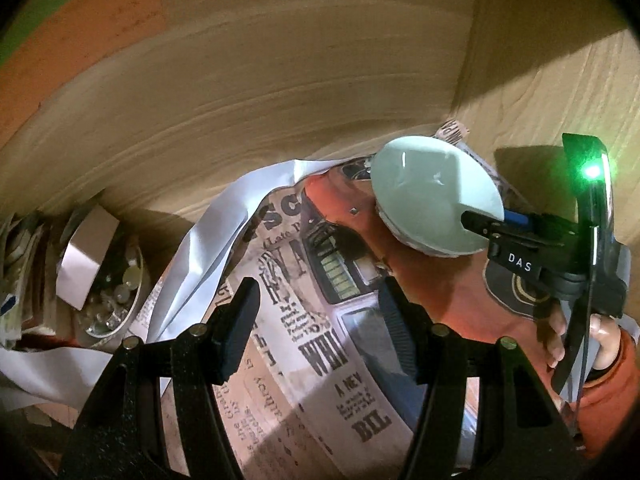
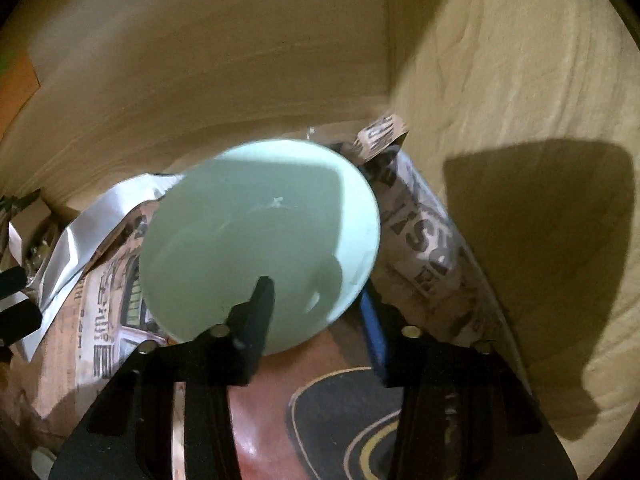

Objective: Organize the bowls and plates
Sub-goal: 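Move both tools to the mint green bowl and close on its rim, then lift the mint green bowl with both tools and carry it over the white bowl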

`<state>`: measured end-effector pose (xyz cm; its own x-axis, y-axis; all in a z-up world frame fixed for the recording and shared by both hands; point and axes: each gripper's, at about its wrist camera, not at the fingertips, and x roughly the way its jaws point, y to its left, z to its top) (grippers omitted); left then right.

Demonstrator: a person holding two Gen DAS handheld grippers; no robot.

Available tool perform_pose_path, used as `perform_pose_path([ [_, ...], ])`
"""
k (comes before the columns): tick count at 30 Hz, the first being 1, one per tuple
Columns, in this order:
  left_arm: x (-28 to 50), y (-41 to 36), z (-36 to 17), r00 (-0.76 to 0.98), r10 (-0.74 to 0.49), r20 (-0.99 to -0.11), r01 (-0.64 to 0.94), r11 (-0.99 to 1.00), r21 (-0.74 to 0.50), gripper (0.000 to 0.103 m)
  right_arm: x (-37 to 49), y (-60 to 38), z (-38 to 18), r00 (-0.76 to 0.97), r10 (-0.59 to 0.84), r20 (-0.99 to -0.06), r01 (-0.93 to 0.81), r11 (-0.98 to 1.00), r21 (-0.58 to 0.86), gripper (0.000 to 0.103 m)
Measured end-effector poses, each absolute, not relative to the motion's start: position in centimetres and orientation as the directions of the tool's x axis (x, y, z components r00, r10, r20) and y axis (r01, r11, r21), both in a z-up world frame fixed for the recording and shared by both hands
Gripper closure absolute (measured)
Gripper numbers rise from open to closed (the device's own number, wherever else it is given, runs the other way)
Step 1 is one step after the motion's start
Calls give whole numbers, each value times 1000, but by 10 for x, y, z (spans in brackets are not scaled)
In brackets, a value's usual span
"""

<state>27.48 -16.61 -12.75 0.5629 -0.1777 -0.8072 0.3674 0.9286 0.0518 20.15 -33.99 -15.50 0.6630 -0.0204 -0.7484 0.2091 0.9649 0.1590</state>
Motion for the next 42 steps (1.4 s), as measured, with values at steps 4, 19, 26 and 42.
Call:
perform_pose_path([
  [4,285,-168,-131,556,-179,-812,369,928,48,41,200,-334,-155,664,-44,-746,193,974,115,72],
  [19,324,-184,-158,450,-159,-879,348,938,8,51,173,-285,-155,673,70,-737,15,994,108,76],
  [26,334,-195,-177,405,-150,-902,357,934,5,75,171,-288,-154,680,96,-727,2,991,133,76],
  [42,326,-194,-166,408,-148,-901,373,927,17,90,172,-293,-153,686,116,-719,-10,989,150,78],
])
